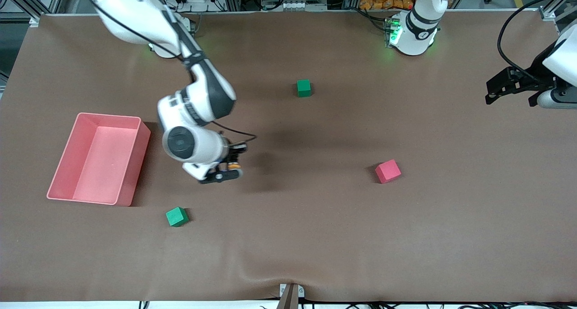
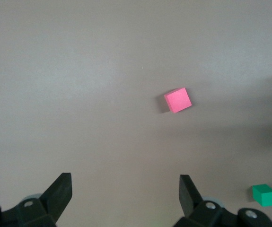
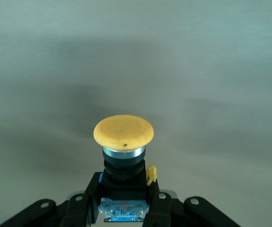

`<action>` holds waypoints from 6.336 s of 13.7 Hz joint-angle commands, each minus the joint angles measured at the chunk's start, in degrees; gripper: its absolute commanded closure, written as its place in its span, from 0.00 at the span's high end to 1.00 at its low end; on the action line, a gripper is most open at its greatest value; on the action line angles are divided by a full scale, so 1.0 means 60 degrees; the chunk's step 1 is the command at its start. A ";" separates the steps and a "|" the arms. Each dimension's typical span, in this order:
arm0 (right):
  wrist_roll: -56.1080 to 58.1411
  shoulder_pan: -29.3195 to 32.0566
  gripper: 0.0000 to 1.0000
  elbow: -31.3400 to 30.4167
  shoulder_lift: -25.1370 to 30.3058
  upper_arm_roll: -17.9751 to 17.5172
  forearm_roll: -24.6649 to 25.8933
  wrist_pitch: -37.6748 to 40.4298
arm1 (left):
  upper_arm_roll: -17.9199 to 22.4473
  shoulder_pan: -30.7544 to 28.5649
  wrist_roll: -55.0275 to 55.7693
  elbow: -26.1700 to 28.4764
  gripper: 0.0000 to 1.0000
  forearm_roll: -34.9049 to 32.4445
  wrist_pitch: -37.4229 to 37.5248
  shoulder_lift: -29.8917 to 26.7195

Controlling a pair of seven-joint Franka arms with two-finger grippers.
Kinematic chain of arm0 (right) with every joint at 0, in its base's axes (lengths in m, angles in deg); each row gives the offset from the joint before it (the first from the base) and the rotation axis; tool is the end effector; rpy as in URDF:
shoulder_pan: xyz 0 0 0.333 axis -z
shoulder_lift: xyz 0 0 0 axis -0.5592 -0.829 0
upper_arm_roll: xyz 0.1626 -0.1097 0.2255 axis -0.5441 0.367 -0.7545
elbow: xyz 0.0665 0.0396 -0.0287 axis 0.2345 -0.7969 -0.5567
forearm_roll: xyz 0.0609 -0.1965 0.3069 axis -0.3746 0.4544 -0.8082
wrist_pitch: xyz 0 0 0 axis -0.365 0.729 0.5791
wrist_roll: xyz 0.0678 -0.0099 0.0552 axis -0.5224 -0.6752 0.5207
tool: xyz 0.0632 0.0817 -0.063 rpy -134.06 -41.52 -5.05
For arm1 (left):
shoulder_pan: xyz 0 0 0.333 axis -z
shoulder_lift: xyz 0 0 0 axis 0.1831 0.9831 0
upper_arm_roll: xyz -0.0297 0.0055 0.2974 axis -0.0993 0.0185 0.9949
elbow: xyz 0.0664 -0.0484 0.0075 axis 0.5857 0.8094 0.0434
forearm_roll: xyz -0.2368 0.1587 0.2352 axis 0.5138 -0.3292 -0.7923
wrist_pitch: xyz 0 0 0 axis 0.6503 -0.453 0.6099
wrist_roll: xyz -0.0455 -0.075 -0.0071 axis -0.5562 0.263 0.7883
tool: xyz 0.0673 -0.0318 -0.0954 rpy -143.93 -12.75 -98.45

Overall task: Place and upright button with both arms
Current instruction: 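Set the button on the table with the right gripper while the left gripper approaches, then retract the right gripper while the left gripper reaches toward the button, then lower the left gripper onto the yellow button and close it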

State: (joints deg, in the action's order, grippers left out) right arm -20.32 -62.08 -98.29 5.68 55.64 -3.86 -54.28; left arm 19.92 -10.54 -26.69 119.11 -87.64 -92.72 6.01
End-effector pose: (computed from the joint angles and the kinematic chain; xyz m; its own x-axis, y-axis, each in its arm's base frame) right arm 0.5581 0.3437 0.2743 0.9605 0.1483 -0.2356 0.1166 -0.9828 -0.1434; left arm 0.5271 -0.0511 0.6135 0.9978 -0.0637 0.0205 -0.0638 -0.9980 0.0015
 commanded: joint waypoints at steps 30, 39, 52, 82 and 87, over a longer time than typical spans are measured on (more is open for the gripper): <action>-0.1618 0.1102 1.00 0.0867 0.2413 0.0456 0.0482 0.2400 | -0.0424 0.1651 0.1763 -0.0289 1.00 0.0816 -0.0767 0.2044; 0.2116 0.4091 1.00 -0.0704 0.5360 0.0456 0.1788 0.3132 | -0.0425 0.4216 0.5603 -0.1694 1.00 0.1739 0.0097 0.4768; 0.3734 0.5031 1.00 0.0438 0.6066 0.0648 0.2140 0.5432 | -0.0410 0.5006 0.5675 -0.3117 1.00 0.2354 -0.2408 0.7333; 0.3468 0.5060 1.00 0.0189 0.5963 0.0603 0.2125 0.5140 | -0.0132 0.6503 0.5632 -0.3146 0.97 0.1182 -0.4371 0.9193; 0.3468 0.5045 1.00 0.0174 0.5963 0.0603 0.2125 0.5183 | -0.0132 0.6517 0.5647 -0.3146 0.85 0.1241 -0.4239 0.9121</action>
State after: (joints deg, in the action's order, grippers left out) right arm 0.61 -32.08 -96.96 41.11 59.47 8.41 -23.61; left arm 18.86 28.35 7.01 101.46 -81.09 -119.48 60.41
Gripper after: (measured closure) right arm 0.000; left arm 0.115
